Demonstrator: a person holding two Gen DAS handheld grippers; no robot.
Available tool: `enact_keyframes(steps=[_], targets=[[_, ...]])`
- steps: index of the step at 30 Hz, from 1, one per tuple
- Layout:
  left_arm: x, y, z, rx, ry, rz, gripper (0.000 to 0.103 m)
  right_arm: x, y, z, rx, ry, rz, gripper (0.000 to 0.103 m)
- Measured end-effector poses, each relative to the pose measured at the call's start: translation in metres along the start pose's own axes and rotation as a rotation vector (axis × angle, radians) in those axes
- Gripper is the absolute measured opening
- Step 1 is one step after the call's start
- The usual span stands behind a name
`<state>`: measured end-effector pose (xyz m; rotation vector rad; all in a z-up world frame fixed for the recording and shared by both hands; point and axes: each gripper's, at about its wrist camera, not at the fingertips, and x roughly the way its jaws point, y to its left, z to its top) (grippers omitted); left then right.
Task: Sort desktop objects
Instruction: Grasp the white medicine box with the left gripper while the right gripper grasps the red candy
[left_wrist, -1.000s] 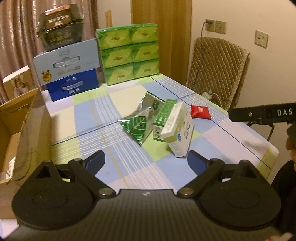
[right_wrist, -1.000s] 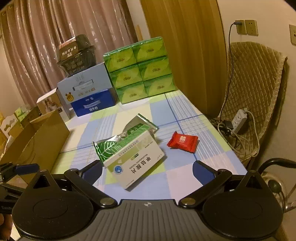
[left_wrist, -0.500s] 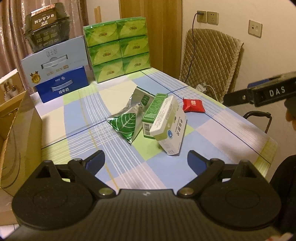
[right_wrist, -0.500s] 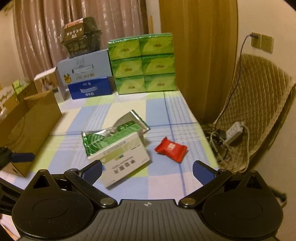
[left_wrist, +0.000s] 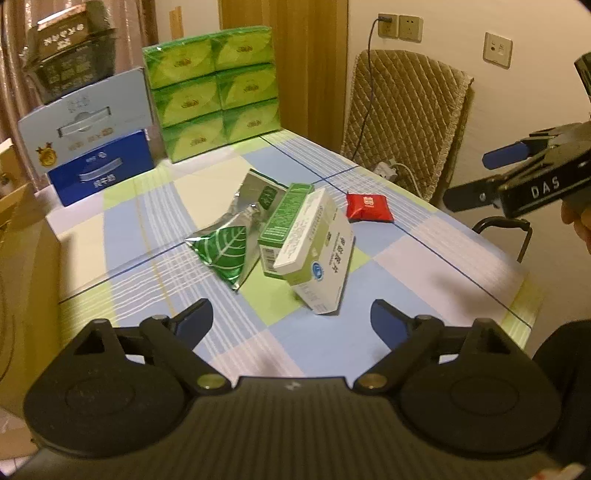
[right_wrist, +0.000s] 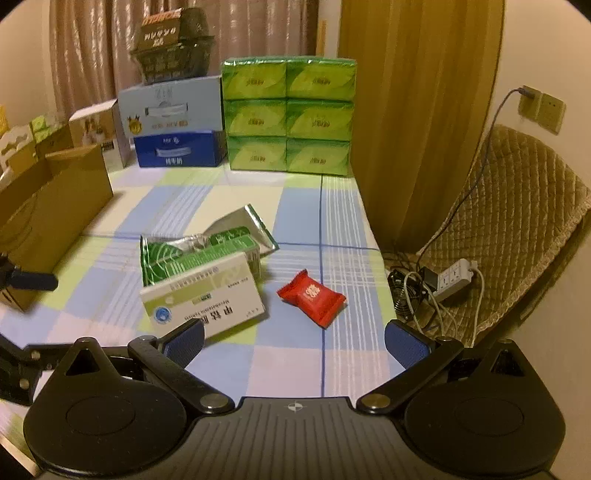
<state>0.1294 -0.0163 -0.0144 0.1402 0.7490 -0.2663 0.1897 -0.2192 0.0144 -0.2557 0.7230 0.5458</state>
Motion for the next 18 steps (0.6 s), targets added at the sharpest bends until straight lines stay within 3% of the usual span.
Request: enact_keyframes(steps=[14, 18], targets=[[0.073, -0.003, 0.025, 0.044, 0.043, -0.011, 0.065, 0.056, -0.021, -0.012, -0.077, 0.071, 0.044, 0.101], [0.087, 0.000, 0.027, 0.035, 0.053, -0.021, 0.048, 0.075, -0.025, -0.011, -0.106, 0.079, 0.054, 0.101]])
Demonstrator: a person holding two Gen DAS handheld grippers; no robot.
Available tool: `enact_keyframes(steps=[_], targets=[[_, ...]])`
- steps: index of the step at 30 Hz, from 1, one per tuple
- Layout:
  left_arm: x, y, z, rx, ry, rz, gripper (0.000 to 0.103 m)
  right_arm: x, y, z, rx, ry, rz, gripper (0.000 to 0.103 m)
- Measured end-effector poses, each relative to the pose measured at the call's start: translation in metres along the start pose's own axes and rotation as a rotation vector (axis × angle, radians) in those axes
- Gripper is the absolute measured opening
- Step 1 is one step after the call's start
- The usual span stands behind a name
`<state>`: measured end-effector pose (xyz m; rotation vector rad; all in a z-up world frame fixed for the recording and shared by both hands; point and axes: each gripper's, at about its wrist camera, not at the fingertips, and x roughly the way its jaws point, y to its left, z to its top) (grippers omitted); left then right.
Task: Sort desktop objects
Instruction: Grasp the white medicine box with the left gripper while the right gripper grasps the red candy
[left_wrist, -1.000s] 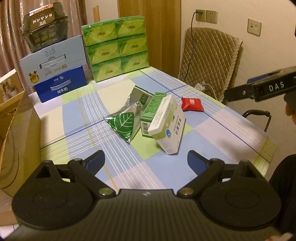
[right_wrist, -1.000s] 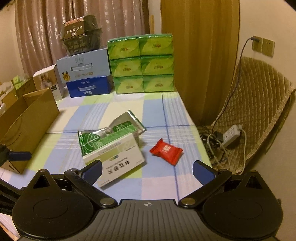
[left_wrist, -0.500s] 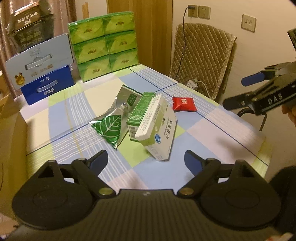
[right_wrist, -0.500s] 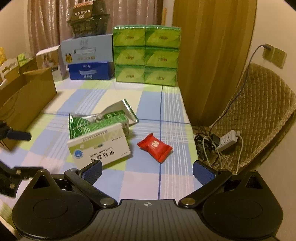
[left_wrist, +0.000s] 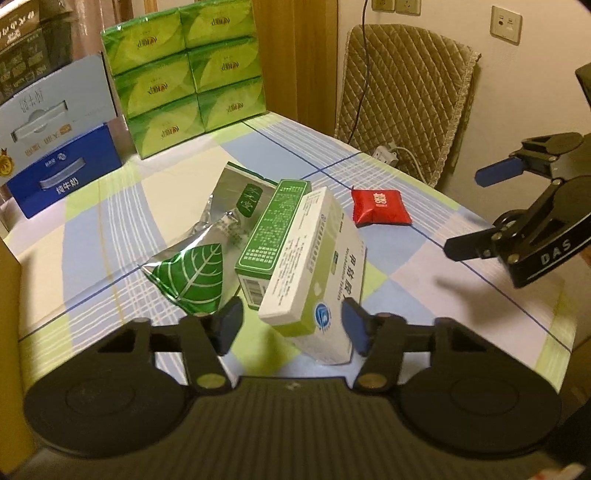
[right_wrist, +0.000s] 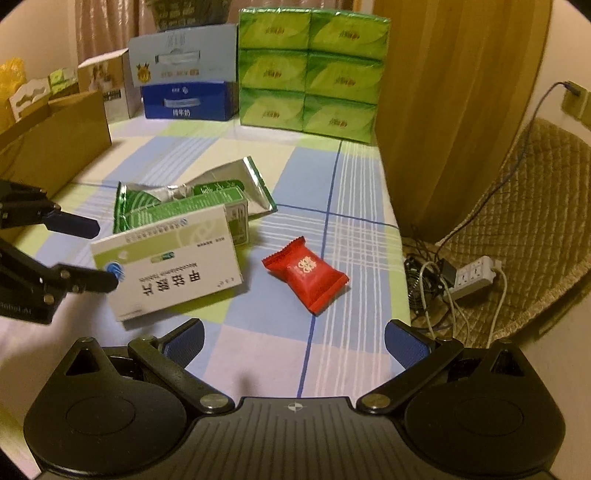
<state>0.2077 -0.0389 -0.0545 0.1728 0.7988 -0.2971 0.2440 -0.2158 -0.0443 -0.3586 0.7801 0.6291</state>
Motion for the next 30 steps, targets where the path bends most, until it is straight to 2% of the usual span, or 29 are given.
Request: enact_keyframes(steps=[3, 6, 17, 24, 26, 28, 30], targets=[[0.005, 0.000, -0.001, -0.007, 0.007, -0.015, 0.040, 0.013, -0.004, 0.004, -0.024, 0.002, 0.007, 0.101], [0.004, -0.003, -0.004, 0.005, -0.005, -0.008, 0.038, 0.025, -0.008, 0.010, -0.044, -0.001, 0.017, 0.101], [-0.022, -0.018, -0.020, 0.067, -0.071, 0.020, 0.021, 0.070, -0.009, 0.028, -0.225, 0.012, 0.071, 0.098], [-0.027, -0.013, -0.026, 0.024, -0.075, 0.003, 0.020, 0.092, -0.014, 0.032, -0.218, 0.053, 0.086, 0.066], [-0.025, -0.012, -0.025, 0.010, -0.066, -0.004, 0.021, 0.092, -0.016, 0.033, -0.198, 0.056, 0.086, 0.051], [-0.022, -0.012, -0.026, 0.014, -0.058, 0.000, 0.021, 0.089, -0.014, 0.032, -0.182, 0.070, 0.091, 0.031], [-0.019, -0.012, -0.026, 0.010, -0.051, -0.008, 0.021, 0.082, -0.008, 0.029, -0.191, 0.078, 0.079, 0.028]])
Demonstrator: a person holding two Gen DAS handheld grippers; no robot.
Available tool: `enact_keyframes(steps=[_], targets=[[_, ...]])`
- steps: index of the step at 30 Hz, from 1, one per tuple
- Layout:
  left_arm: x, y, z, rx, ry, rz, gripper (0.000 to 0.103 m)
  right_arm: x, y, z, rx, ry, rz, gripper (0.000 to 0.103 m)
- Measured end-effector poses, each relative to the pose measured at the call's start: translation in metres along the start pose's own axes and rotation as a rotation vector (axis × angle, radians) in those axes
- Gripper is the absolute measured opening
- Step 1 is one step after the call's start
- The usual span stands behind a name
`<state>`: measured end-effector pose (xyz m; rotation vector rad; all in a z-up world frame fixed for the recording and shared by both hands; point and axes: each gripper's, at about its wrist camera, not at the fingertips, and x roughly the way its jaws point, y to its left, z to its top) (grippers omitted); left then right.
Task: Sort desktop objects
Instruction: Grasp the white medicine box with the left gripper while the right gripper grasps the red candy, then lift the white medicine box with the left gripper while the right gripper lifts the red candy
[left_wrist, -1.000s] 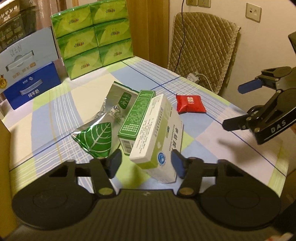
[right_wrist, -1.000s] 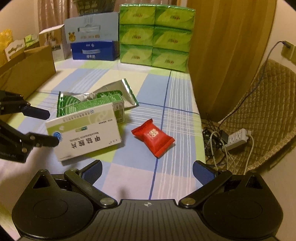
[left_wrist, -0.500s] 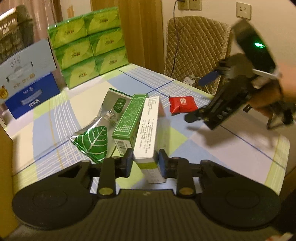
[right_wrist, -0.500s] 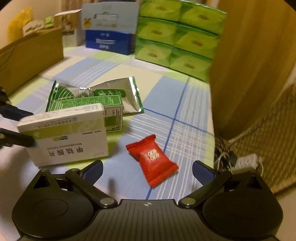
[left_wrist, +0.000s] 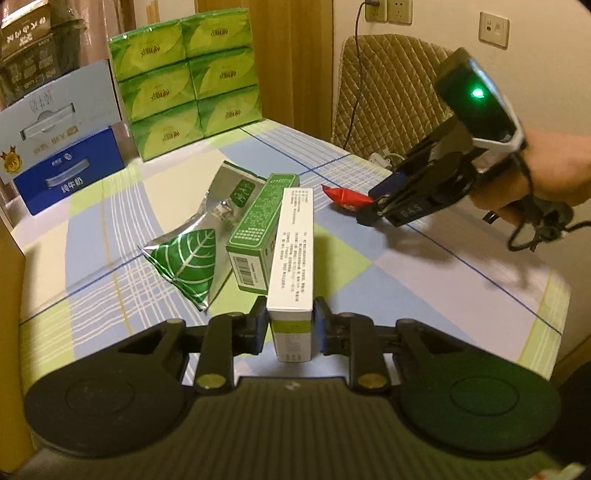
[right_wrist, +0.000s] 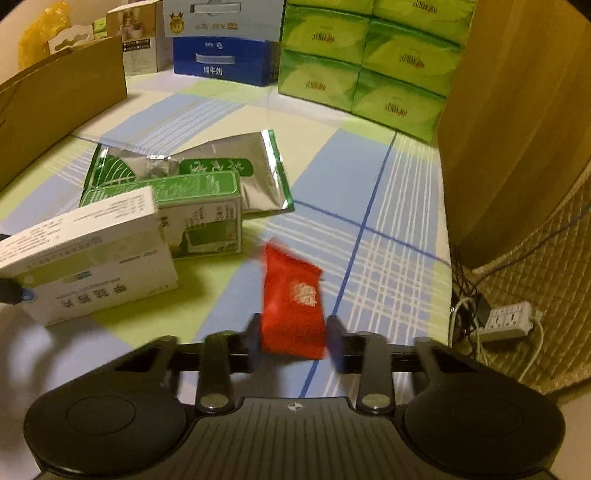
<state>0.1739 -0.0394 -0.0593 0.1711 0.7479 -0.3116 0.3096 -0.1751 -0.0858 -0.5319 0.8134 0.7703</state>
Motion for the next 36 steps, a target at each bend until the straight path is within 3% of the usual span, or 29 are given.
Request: enact_keyframes(steps=[3, 7, 12, 18, 25, 26, 27, 30, 36], targets=[[0.005, 0.001, 0.000, -0.013, 0.005, -0.003, 0.023, -0.008, 0.008, -0.005, 0.018, 0.008, 0.019, 0.025], [0.008, 0.000, 0.004, -0.018, 0.000, -0.002, 0.023, -0.022, 0.017, -0.010, 0.056, 0.012, 0.030, 0.008], [0.002, -0.006, 0.002, -0.010, -0.003, 0.007, 0.020, -0.034, 0.034, -0.018, 0.035, 0.027, 0.043, 0.000], [-0.028, -0.008, -0.015, -0.020, -0.004, 0.033, 0.020, -0.052, 0.051, -0.021, 0.013, 0.038, 0.059, 0.000], [-0.063, 0.016, -0.040, -0.110, -0.019, 0.118, 0.020, -0.066, 0.051, -0.016, 0.058, 0.014, 0.036, 0.001], [-0.065, 0.020, -0.042, -0.128, -0.019, 0.130, 0.020, -0.066, 0.052, -0.016, 0.061, 0.012, 0.031, 0.003], [-0.064, 0.024, -0.044, -0.149, -0.016, 0.141, 0.020, -0.066, 0.051, -0.015, 0.063, 0.010, 0.030, 0.013], [-0.060, 0.031, -0.044, -0.169, -0.018, 0.147, 0.020, -0.065, 0.048, -0.015, 0.092, -0.010, 0.031, 0.071], [-0.045, 0.032, -0.040, -0.173, -0.022, 0.139, 0.021, -0.051, 0.043, -0.011, 0.119, -0.014, 0.032, 0.074]])
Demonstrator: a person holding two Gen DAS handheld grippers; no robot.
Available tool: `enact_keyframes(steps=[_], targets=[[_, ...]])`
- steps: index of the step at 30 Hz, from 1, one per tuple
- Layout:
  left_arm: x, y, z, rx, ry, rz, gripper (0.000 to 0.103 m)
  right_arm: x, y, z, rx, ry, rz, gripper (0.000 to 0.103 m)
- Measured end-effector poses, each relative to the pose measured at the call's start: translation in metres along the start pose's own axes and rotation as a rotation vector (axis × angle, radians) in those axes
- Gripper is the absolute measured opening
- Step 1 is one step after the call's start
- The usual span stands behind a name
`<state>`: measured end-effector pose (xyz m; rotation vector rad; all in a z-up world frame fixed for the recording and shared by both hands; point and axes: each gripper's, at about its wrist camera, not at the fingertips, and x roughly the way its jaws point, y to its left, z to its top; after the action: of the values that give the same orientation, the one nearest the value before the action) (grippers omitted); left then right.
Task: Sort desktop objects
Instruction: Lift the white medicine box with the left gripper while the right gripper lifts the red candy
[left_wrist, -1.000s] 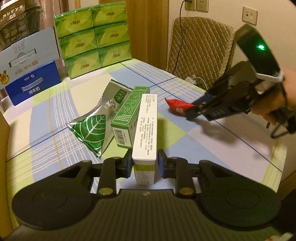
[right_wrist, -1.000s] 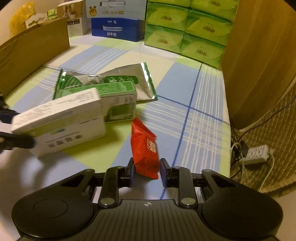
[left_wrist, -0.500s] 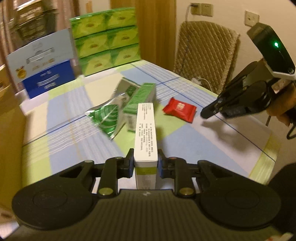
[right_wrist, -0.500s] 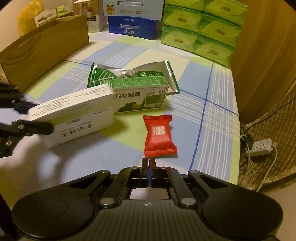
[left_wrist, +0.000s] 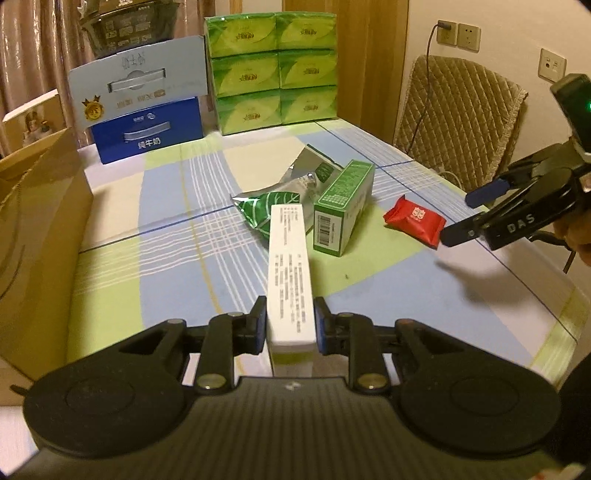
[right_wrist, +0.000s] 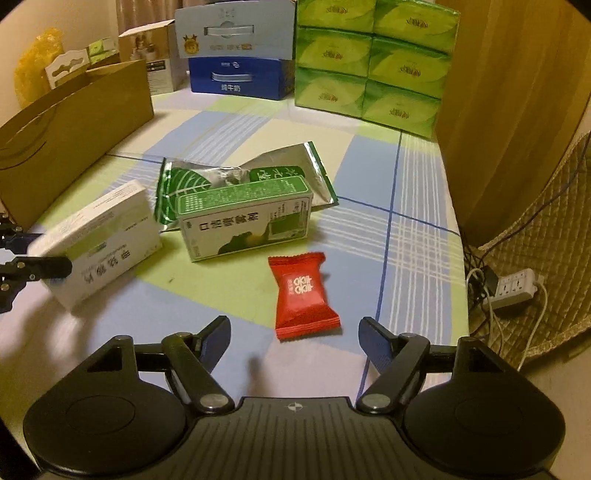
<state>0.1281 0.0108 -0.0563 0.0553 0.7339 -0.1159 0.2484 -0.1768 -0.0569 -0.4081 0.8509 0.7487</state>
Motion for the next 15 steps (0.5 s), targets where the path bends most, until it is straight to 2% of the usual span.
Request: enact_keyframes(steps=[3, 12, 14, 15], targets=[[0.004, -0.001, 0.000, 0.000, 0.000, -0.012, 0.031, 0.011, -0.005, 0.003, 0.009, -0.003, -0.005, 0.074], [0.008, 0.001, 0.000, -0.012, 0.001, -0.022, 0.031, 0.046, -0.007, 0.015, -0.002, 0.026, 0.024, 0.073], [0.008, 0.002, -0.001, -0.014, 0.001, -0.028, 0.031, 0.051, -0.004, 0.016, -0.016, 0.042, 0.021, 0.062], [0.009, 0.002, -0.001, -0.012, 0.001, -0.028, 0.031, 0.052, -0.003, 0.016, -0.015, 0.042, 0.025, 0.052]])
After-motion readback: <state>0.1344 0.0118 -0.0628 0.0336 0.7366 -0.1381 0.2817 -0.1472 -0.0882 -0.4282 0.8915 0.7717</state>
